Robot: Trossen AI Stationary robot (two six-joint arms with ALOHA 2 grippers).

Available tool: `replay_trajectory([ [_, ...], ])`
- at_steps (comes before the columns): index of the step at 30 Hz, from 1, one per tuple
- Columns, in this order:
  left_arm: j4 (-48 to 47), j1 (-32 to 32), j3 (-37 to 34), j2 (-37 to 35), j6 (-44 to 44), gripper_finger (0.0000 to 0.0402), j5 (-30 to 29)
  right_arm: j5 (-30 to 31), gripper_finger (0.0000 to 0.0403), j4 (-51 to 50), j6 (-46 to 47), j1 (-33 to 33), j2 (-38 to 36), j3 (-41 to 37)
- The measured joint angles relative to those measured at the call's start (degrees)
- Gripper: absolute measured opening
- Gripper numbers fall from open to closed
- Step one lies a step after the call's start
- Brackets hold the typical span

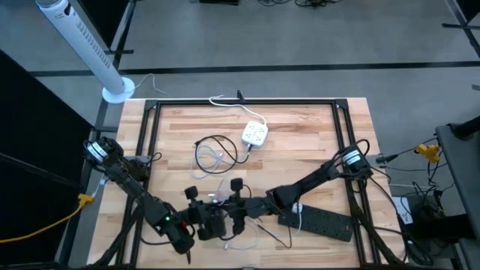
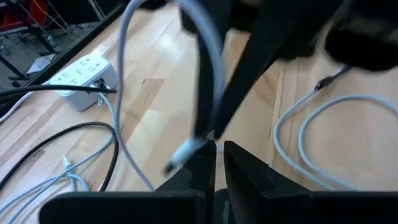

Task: Plug in charger cables
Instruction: Insert the white charger cable into the black outlet

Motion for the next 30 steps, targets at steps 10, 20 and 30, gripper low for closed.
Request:
replay_trajectory([
  [10, -13.12, -3.05, -0.02, -2.19, -14.24, 0.0023, 7.19, -5.29, 0.0000, 0.19, 1.24, 0.01, -0.20, -1.10],
  [20, -10.11, -6.33, -0.02, -2.08, -17.68, 0.0023, 8.43, -14.10, 0.0000, -0.13, 3.04, -3.01, 0.32, -3.23],
  [30, -4.06, -6.70, 0.02, 3.21, -15.85, 0.0023, 10.38, -16.11, 0.0000, -2.67, 1.93, -3.11, 0.32, -3.32],
])
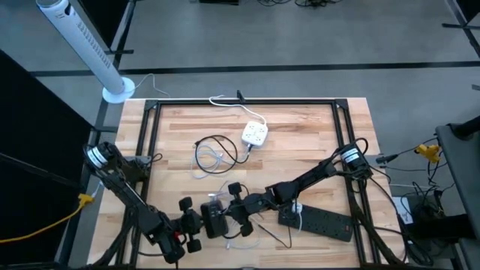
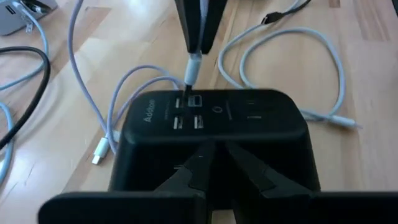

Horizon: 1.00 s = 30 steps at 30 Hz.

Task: Plug in charger cables
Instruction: Insert the white charger cable into the black outlet

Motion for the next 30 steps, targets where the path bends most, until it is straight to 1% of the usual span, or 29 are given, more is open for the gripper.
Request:
replay_trajectory([
  [7, -0.44, 0.06, 0.00, -0.17, 0.04, 0.0023, 0.75, -0.44, 0.0000, -0.10, -1.46, -0.77, 0.00, 0.58],
  [11, -0.91, 0.06, -0.03, -0.17, 0.04, 0.0023, 0.77, -3.91, 0.0000, -0.76, -2.89, -1.28, 0.00, 1.42],
  [13, -1.24, 0.04, -0.04, -0.17, 0.04, 0.0023, 0.95, -5.21, 0.0000, -2.86, -3.74, -1.66, 0.00, 2.02],
  [16, -2.34, 0.04, -0.04, -0.17, -0.31, 0.0023, 2.52, -8.38, 0.0000, -4.18, -4.19, -2.74, 0.00, 2.41],
  [18, -3.10, -0.02, -0.04, -0.21, -1.17, 0.0023, 3.69, -10.69, 0.0000, -3.99, -3.92, -3.70, 0.00, 2.45],
  [24, -6.11, -0.86, -0.04, -0.76, -5.00, 0.0023, 7.09, -11.51, 0.0000, -4.14, -4.83, -5.05, -0.47, 2.45],
  [30, -11.55, -1.64, -0.44, -0.80, -10.12, 0.0023, 7.04, -14.41, 0.0000, -4.13, -7.31, -5.34, -0.68, 2.45],
])
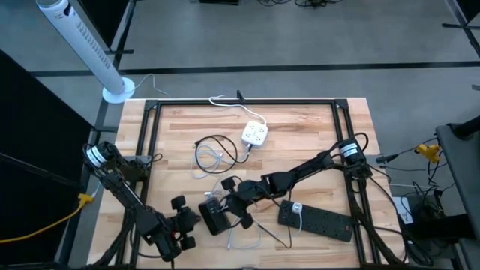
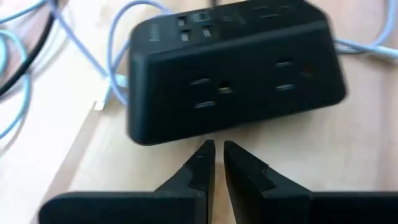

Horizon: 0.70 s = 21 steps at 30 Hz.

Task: Plug in charger cables
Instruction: Insert the white charger cable into the black outlet

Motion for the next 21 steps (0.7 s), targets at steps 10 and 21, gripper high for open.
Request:
replay_trajectory([
  [10, 13.68, 0.02, -10.43, 0.07, -2.14, 0.0023, -3.28, -9.59, 0.0000, -0.13, -1.23, -4.35, -0.02, 0.00],
  [21, 25.76, 0.02, -16.48, 0.09, -1.68, 0.0023, -10.45, -12.43, 0.0000, 0.44, -2.24, -5.38, 0.57, -0.03],
])
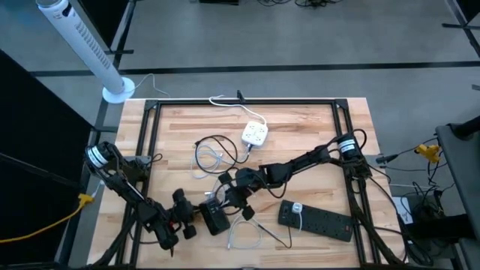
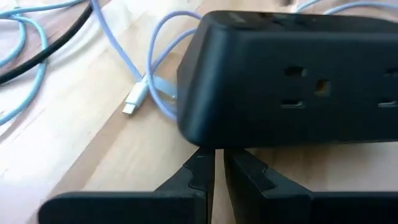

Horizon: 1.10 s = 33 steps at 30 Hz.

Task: Plug in charger cables
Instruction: Insert the white charger cable into the black outlet

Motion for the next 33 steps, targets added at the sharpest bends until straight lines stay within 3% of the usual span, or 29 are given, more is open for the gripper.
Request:
replay_trajectory([
  [9, 9.34, -0.26, 0.20, 0.02, 3.26, 0.0023, 1.06, -0.41, 0.0000, 0.15, -2.11, -0.35, 0.00, -0.04],
  [13, 9.29, -0.26, 0.39, 0.02, 3.37, 0.0023, 1.04, -3.15, 0.0000, 0.09, -2.01, -0.38, 0.00, -0.08],
  [33, 7.25, -0.17, -0.59, 0.02, 3.06, 0.0023, -1.15, -4.22, 0.0000, -1.03, -0.62, -0.99, 0.02, -0.94],
])
